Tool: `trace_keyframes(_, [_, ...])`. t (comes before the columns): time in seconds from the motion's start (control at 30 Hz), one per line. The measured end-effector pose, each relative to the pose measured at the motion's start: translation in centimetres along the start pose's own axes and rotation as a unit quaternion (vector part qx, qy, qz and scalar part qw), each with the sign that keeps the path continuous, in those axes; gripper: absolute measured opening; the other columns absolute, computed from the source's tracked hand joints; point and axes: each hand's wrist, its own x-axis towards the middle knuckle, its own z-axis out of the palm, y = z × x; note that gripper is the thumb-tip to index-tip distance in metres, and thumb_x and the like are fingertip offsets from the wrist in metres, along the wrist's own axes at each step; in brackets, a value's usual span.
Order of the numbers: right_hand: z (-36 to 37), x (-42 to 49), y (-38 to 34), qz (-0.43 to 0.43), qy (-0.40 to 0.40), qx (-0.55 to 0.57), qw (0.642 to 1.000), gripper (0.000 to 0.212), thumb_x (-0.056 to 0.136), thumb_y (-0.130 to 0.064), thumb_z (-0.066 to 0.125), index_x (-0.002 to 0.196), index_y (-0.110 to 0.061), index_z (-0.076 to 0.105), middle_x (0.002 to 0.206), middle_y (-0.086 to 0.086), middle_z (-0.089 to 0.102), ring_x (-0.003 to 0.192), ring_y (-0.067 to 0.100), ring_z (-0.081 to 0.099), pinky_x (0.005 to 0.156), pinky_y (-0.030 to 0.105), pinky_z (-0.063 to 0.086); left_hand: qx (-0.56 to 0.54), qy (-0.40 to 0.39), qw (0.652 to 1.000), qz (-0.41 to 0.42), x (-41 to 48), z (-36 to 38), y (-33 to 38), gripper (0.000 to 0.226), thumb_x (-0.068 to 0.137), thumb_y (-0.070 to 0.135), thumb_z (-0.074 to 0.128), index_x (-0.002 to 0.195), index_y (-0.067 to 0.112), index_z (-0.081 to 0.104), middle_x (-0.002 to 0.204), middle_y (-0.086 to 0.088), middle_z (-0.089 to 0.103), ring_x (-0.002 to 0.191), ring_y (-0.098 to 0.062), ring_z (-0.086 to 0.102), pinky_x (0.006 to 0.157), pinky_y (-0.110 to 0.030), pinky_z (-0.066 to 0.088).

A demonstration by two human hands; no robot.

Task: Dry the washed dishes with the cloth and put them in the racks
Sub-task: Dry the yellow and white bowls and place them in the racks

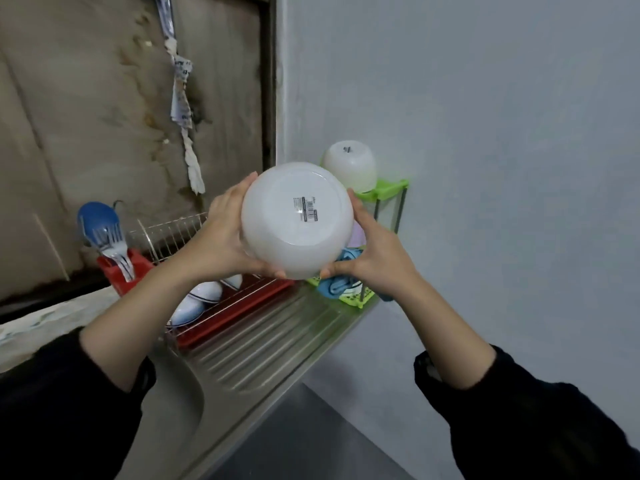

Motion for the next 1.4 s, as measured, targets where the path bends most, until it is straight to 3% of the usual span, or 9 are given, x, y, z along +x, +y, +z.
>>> trace_keyframes(0.17, [-1.3,7.6,3.1,0.014,0.035,-0.052,0.998,0.129,0.058,-0.031,0.092,0.156,-0.038,0.009,0.149,-0.001,0.045,0.134,0.022,0.043,0.1,0.037,0.041,-0.011,-0.011,1.0,0.001,8.9,2.1,-2.7,0.157,0.027,0.074,0.074,0.155,0.019,0.002,0.158,-0.003,0.017,0.142,-0.012,0.012,0.114,-0.037,0.014])
trace_keyframes(0.3, [-2.0,13.8,5.3,0.025,0.067,-0.058,0.996,0.128,0.057,-0.029,0.092,0.154,-0.04,0.01,0.146,-0.001,0.05,0.128,0.026,0.05,0.096,0.036,0.044,-0.046,-0.01,0.999,0.026,16.0,3.4,-6.1,0.14,0.033,0.068,0.08,0.152,0.03,0.017,0.153,0.006,0.028,0.141,-0.016,0.022,0.116,-0.047,0.023])
trace_keyframes(0.57, [-4.1,23.6,8.8,0.049,0.085,-0.103,0.99,0.121,0.056,-0.032,0.091,0.152,-0.044,0.019,0.14,-0.001,0.055,0.123,0.024,0.054,0.1,0.044,0.047,-0.124,-0.013,0.992,0.029,26.4,6.3,-9.6,0.123,0.03,0.059,0.087,0.14,0.034,0.036,0.133,0.015,0.048,0.129,-0.011,0.041,0.109,-0.039,0.036])
trace_keyframes(0.67, [-4.9,25.8,10.1,0.066,0.088,-0.138,0.984,0.123,0.057,-0.035,0.09,0.152,-0.046,0.013,0.14,-0.005,0.051,0.126,0.021,0.05,0.1,0.044,0.045,-0.15,-0.007,0.988,0.018,28.7,8.1,-10.3,0.125,0.033,0.048,0.092,0.142,0.03,0.035,0.132,0.015,0.048,0.128,-0.01,0.041,0.102,-0.025,0.038])
trace_keyframes(0.77, [-5.4,27.2,12.0,0.091,0.093,-0.173,0.976,0.122,0.059,-0.038,0.088,0.151,-0.05,0.008,0.137,-0.007,0.052,0.12,0.021,0.054,0.094,0.042,0.048,-0.156,-0.002,0.988,-0.002,30.5,10.3,-10.9,0.134,0.041,0.035,0.098,0.151,0.028,0.023,0.146,0.011,0.039,0.136,-0.01,0.032,0.107,-0.027,0.029])
trace_keyframes(0.97, [-6.6,29.6,15.0,0.11,0.058,-0.161,0.979,0.119,0.063,-0.032,0.088,0.151,-0.05,0.01,0.145,-0.018,0.048,0.129,0.019,0.049,0.1,0.041,0.045,-0.185,-0.021,0.982,-0.038,32.8,12.9,-11.5,0.126,0.05,0.024,0.096,0.151,0.029,0.022,0.138,0.021,0.037,0.128,-0.001,0.031,0.1,-0.02,0.026])
trace_keyframes(1.13, [-6.6,31.3,17.5,0.134,-0.024,-0.148,0.98,0.122,0.055,-0.044,0.09,0.152,-0.047,0.016,0.144,-0.008,0.052,0.132,0.015,0.049,0.106,0.045,0.042,-0.17,-0.113,0.972,-0.116,33.6,14.0,-13.2,0.134,0.031,0.055,0.089,0.149,0.037,0.027,0.14,0.011,0.046,0.13,-0.013,0.041,0.1,-0.026,0.034])
trace_keyframes(1.3, [-6.7,32.1,18.7,0.142,-0.07,-0.177,0.971,0.121,0.059,-0.044,0.089,0.154,-0.043,0.014,0.137,0.0,0.058,0.129,0.02,0.052,0.104,0.045,0.045,-0.15,-0.129,0.971,-0.137,33.0,15.3,-14.1,0.119,0.053,0.031,0.095,0.147,0.042,0.024,0.135,0.015,0.047,0.13,-0.009,0.039,0.102,-0.024,0.03])
trace_keyframes(1.4, [-6.7,31.8,18.4,0.14,-0.076,-0.196,0.968,0.119,0.066,-0.045,0.086,0.155,-0.04,0.008,0.137,0.005,0.056,0.125,0.025,0.053,0.102,0.043,0.045,-0.137,-0.117,0.972,-0.149,32.8,15.4,-13.7,0.123,0.049,0.036,0.095,0.149,0.04,0.023,0.137,0.017,0.044,0.132,-0.009,0.036,0.105,-0.025,0.027])
